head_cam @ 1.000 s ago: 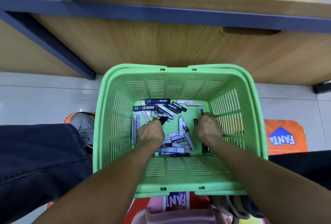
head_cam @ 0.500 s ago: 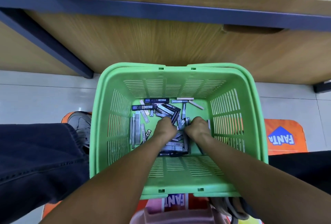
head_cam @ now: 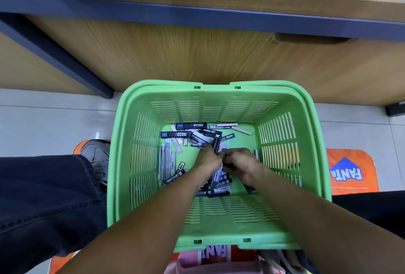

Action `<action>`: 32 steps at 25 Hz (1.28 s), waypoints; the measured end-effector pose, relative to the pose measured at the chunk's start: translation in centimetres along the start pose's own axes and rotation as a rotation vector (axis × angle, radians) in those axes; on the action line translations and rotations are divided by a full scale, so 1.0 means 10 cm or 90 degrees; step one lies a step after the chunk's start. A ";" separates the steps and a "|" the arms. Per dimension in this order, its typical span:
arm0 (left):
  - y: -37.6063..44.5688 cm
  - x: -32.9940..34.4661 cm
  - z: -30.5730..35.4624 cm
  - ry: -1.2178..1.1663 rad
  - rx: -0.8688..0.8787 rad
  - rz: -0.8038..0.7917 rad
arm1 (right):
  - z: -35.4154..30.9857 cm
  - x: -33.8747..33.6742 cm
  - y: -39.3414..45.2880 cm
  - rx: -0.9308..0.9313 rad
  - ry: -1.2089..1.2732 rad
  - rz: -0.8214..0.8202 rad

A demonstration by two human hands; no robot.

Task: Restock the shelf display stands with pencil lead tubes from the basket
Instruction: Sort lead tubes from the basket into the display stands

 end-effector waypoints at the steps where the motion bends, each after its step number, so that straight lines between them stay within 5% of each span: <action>1: 0.00 -0.01 -0.02 -0.016 -0.003 -0.006 | 0.00 0.02 0.00 0.000 0.001 -0.020; 9: -0.11 -0.23 -0.04 -0.171 0.046 -0.072 | -0.28 0.10 -0.22 -0.013 -0.090 -0.131; 14: -0.33 -0.38 0.28 -0.186 0.106 -0.046 | -0.73 0.12 -0.58 -0.104 -0.206 -0.094; 22: -1.05 -0.57 0.96 -0.042 0.247 -0.116 | -1.46 0.26 -1.41 -0.255 -0.305 -0.212; 32: -2.34 -0.93 2.33 0.121 0.426 -0.123 | -2.71 0.28 -3.02 -0.547 -0.560 -0.089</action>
Point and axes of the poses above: each hand's wrist, its own y-axis towards the middle knuckle, its own x-axis out of the palm, z = x × y, the point moved 7 cm from there along y, towards the middle knuckle, and after that the axes turned 10 degrees about -z, right-handed, at the moved point
